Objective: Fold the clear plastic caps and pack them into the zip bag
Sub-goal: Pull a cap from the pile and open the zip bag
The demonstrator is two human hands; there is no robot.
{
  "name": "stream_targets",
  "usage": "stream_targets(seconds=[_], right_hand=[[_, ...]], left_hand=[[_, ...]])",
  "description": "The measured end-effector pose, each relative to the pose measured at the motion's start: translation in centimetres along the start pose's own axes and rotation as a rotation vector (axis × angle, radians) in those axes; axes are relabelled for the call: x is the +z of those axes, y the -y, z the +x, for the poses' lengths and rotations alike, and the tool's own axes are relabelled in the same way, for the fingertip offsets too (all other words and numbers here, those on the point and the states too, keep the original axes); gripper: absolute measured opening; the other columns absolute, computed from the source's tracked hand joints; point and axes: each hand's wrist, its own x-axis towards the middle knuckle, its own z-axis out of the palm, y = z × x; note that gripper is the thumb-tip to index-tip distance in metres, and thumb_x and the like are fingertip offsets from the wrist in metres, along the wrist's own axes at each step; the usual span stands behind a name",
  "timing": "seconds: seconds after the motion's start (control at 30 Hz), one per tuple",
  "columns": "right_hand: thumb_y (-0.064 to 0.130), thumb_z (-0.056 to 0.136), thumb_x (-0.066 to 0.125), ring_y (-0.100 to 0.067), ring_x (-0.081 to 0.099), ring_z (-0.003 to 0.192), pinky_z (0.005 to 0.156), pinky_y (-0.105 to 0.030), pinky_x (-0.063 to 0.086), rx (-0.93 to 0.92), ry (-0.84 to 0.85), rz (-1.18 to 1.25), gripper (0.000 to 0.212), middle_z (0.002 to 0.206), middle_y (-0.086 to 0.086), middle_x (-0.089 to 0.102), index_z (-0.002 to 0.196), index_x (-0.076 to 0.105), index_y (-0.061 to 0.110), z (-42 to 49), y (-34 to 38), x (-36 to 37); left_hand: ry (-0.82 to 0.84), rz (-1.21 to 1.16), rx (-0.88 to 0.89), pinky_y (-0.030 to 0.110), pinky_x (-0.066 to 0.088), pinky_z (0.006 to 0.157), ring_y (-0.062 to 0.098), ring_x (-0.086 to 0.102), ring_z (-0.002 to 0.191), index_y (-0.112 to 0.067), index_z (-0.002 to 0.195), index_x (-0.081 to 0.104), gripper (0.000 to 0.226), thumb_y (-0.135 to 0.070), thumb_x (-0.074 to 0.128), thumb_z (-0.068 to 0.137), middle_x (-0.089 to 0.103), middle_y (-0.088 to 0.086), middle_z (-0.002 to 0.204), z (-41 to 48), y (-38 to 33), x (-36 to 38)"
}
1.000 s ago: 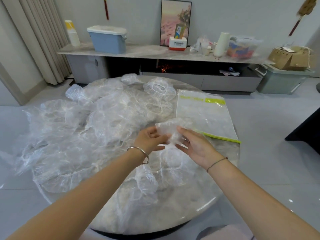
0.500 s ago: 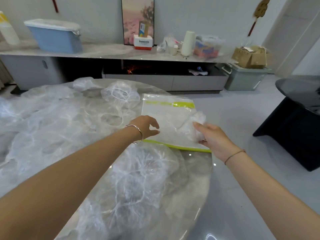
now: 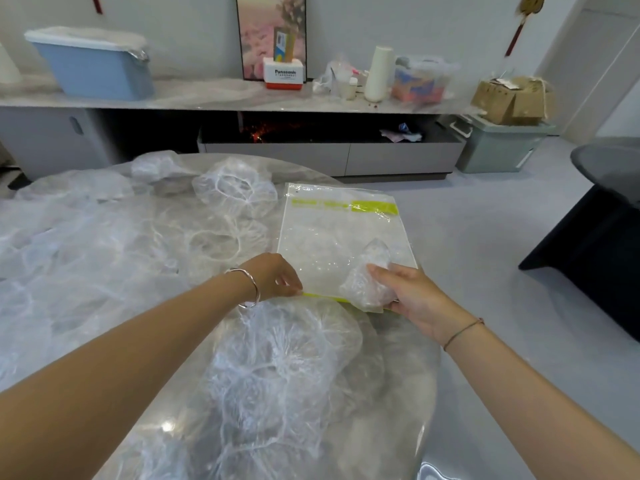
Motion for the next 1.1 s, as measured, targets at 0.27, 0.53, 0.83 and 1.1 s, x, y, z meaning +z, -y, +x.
stream_targets(seconds=[0.27, 0.53, 0.83, 1.1], right_hand=[[0.037, 0.082, 0.07, -0.019, 0.065, 0.105, 0.078, -0.027, 0.052, 0.019, 0.013, 0.003, 0.073, 0.125, -0.006, 0.061, 0.141, 0.041, 0.004, -0.2, 0.0, 0.0], [0.032, 0.086, 0.066, -0.019, 0.066, 0.103, 0.091, -0.032, 0.053, 0.01, 0.047, -0.005, 0.063, 0.117, -0.007, 0.066, 0.138, 0.044, 0.003, -1.1, 0.6, 0.2], [0.016, 0.093, 0.058, -0.017, 0.057, 0.065, 0.051, -0.02, 0.047, 0.005, 0.028, 0.073, 0.019, 0.083, -0.009, 0.062, 0.102, 0.064, 0.0, -1.5, 2.3, 3.7], [0.006, 0.096, 0.052, -0.012, 0.059, 0.044, 0.043, -0.016, 0.049, 0.198, -0.16, 0.315, 0.01, 0.078, -0.01, 0.055, 0.086, 0.052, 0.007, 1.1, 1.1, 4.3]], left_hand=[[-0.023, -0.148, -0.049, 0.003, 0.04, 0.063, 0.009, 0.06, 0.077, -0.017, 0.096, 0.075, 0.015, -0.023, 0.069, 0.084, 0.073, -0.001, 0.092, 0.0, 0.5, 0.3], [-0.238, 0.153, -0.025, 0.023, 0.042, 0.07, 0.01, 0.06, 0.084, -0.025, 0.098, 0.072, 0.017, -0.031, 0.058, 0.091, 0.069, -0.007, 0.094, 0.0, -0.9, -0.3], [-0.915, 0.057, 0.235, 0.021, 0.042, 0.046, 0.008, 0.058, 0.063, -0.023, 0.078, 0.068, 0.017, -0.03, 0.054, 0.086, 0.065, -0.012, 0.074, -1.5, -4.4, 0.6], [-1.002, 0.025, 0.346, 0.027, 0.049, 0.047, 0.005, 0.056, 0.073, -0.028, 0.092, 0.058, 0.007, -0.029, 0.05, 0.092, 0.066, -0.013, 0.09, -3.1, -5.0, 1.3]])
